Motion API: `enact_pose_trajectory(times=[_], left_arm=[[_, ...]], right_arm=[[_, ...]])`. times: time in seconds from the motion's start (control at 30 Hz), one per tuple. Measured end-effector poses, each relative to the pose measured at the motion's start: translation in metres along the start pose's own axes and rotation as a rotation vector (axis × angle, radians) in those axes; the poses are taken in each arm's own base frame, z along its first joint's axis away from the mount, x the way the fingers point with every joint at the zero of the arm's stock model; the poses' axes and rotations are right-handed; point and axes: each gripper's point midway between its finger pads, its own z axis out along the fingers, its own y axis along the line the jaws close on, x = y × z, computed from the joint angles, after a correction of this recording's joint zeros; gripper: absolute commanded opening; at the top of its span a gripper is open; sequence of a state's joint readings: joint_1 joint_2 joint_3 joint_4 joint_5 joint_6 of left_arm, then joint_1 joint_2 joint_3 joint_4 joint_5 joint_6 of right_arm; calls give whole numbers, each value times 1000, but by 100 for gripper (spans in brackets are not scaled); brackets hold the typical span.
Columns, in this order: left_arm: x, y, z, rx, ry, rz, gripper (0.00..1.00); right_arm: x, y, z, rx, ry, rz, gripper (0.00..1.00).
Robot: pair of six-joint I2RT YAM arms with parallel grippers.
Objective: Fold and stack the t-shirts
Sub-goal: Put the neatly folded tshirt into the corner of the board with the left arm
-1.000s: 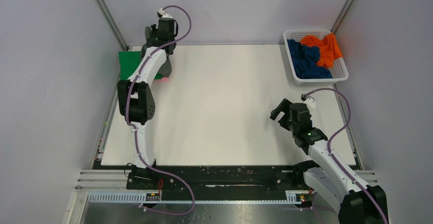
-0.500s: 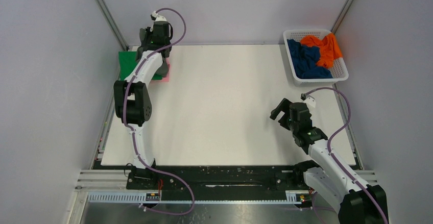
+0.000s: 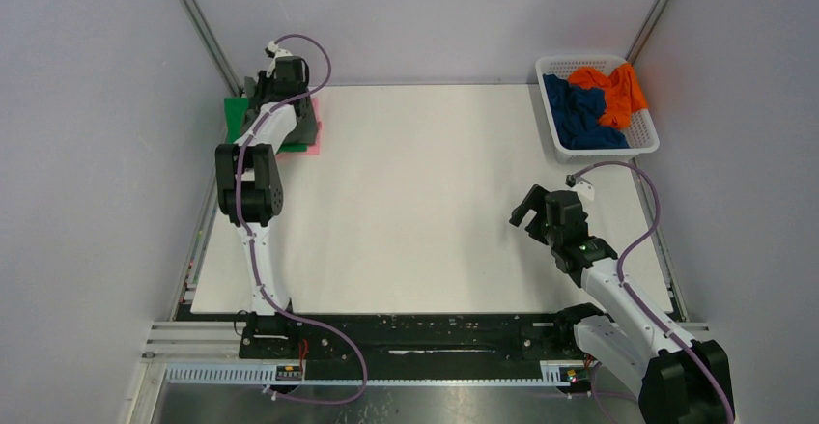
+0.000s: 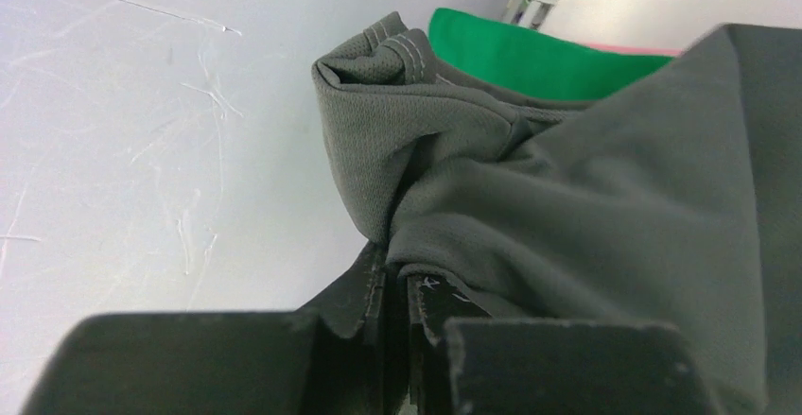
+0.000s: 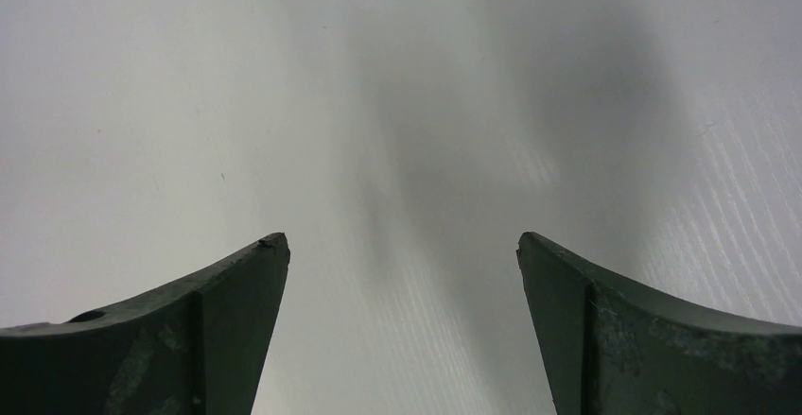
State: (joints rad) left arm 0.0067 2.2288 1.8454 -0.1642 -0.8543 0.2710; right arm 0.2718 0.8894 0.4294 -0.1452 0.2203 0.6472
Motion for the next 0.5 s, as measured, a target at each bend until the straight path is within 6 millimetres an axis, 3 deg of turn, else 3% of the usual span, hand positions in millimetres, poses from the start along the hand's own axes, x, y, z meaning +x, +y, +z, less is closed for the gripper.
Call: enact_pose_trajectory(times=[0.07, 0.17, 0.23, 0.3, 0.5], left_arm=[[6, 6, 10, -13, 24, -26, 20], [7, 14, 21, -34, 39, -80, 24], [8, 21, 26, -60, 54, -120, 67], [6, 26, 29, -86, 64, -165, 96], [7, 32, 30, -142, 99, -302, 99]], right_arm=[[2, -1, 1, 6, 7, -6, 99], [4, -3, 3, 12, 15, -11, 100], [4, -3, 3, 15, 18, -16, 99], [4, -4, 3, 16, 18, -18, 99], [2, -3, 3, 16, 13, -19, 99]])
